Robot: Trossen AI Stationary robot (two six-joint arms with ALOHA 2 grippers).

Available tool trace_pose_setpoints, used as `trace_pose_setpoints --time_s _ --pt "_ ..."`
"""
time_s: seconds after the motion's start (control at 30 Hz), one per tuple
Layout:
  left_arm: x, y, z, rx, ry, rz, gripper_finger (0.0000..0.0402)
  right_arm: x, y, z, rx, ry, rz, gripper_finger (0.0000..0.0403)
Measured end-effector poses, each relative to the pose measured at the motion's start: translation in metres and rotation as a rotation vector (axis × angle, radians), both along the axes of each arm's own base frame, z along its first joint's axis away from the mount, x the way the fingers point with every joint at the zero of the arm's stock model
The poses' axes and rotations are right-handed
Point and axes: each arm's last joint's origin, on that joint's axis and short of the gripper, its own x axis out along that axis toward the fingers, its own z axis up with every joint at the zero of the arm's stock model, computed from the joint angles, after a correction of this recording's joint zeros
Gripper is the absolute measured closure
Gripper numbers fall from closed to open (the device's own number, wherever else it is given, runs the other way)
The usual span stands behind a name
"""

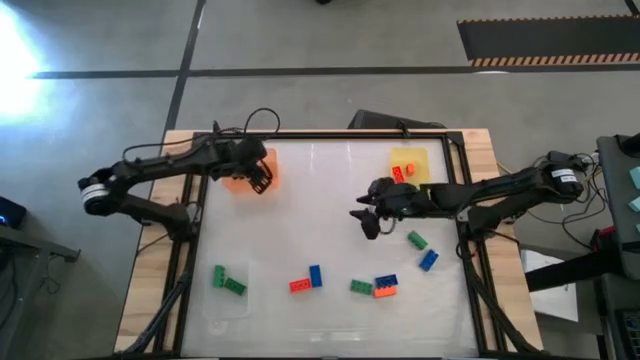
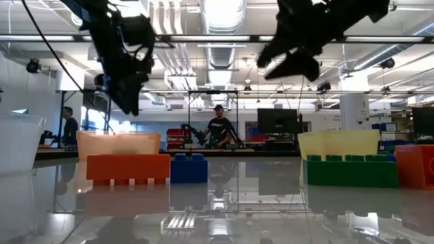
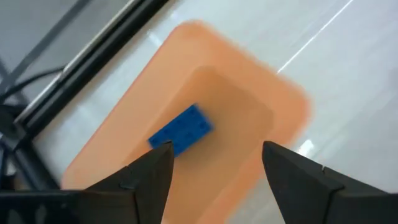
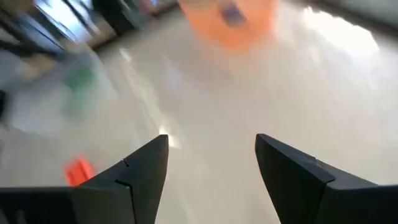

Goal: Sort & place blocks by color
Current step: Put the green game piece into the transparent bin

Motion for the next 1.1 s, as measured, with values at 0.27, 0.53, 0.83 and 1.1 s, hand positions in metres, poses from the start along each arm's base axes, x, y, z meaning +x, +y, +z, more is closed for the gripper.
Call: trace_pose_setpoints --time_s 0.27,0.53,0.83,1.1 --pt "0.007 -0.044 0.038 0.101 -0.293 -0.175 0.0173 -0.032 0.002 -0.009 0.236 0.702 -0.197 0.0176" --pt "0.007 -0.076 0.061 0.15 -0.525 -0.317 0.0173 -0.045 0.018 -0.046 0.387 1.036 -0.196 0.0172" --pt "0.007 -0.087 0.068 0.153 -0.587 -0.368 0.0173 -0.041 0.025 -0.068 0.317 1.135 -0.205 0.0176" --pt "0.019 -0.096 0.063 0.152 -0.627 -0.416 0.0173 -0.04 0.024 -0.094 0.264 1.179 -0.207 0.0224"
